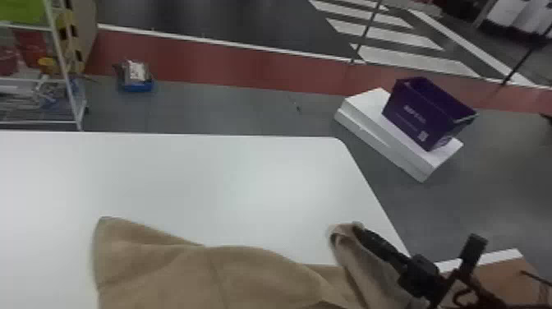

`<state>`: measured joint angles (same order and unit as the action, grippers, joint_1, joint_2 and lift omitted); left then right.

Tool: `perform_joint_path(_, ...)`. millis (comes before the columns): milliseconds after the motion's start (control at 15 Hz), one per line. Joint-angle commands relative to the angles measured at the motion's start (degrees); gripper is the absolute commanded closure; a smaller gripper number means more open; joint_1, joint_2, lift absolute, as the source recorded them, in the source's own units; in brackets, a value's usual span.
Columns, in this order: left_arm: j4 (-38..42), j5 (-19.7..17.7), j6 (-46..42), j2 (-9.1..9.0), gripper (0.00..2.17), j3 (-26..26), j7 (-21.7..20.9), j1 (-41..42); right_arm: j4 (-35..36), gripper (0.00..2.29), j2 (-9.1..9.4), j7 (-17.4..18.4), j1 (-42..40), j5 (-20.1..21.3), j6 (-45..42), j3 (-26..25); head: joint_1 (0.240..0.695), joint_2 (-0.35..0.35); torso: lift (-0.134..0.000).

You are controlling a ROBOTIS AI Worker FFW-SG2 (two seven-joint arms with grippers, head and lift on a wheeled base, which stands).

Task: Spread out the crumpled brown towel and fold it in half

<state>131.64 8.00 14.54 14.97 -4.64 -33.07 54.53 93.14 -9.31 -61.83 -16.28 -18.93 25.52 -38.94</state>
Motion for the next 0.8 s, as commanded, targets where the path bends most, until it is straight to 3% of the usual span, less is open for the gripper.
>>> perform_joint_path(0,-0.68,1.14,-0.87,0.06,0.6,-0.1,0.55,-0.21,-0.07,2.25,0.0,-0.05,0.02,-0.15,0.11,-0.08,0.695,-0.35,-0.124)
perform_joint_path(200,-1.3,1.93,-1.22,0.41,0.6,-0.1,0.82,-0.47,-0.24,2.25,-0.09,-0.31,0.02,-0.59,0.11,-0.34,0.695,-0.35,-0.124)
perform_joint_path(333,-1.3,2.89,-1.04,0.68,0.85,-0.45,0.99,-0.47,-0.33,2.25,-0.09,-0.48,0.02,-0.85,0.11,-0.43,0.695,-0.35,-0.124)
perform_joint_path(467,-1.3,2.98,-0.87,0.68,0.89,-0.37,0.9,-0.56,-0.33,2.25,-0.09,-0.57,0.02,-1.03,0.11,-0.43,0.695,-0.35,-0.124)
perform_joint_path(533,-1.3,3.25,-0.52,0.68,1.04,-0.45,0.99,-0.56,-0.33,2.25,-0.09,-0.57,0.02,-1.29,0.11,-0.43,0.695,-0.35,-0.124)
perform_joint_path(667,-2.35,3.6,-0.34,0.68,1.07,-0.45,0.99,-1.18,-0.33,2.25,-0.18,-0.66,0.02,-1.73,0.11,-0.52,0.695,-0.35,-0.124)
perform_joint_path(733,-2.53,3.42,-0.34,0.68,1.3,-0.45,1.08,-1.26,-0.42,2.25,-0.18,-0.75,0.02,-1.73,0.11,-0.61,0.695,-0.35,-0.124)
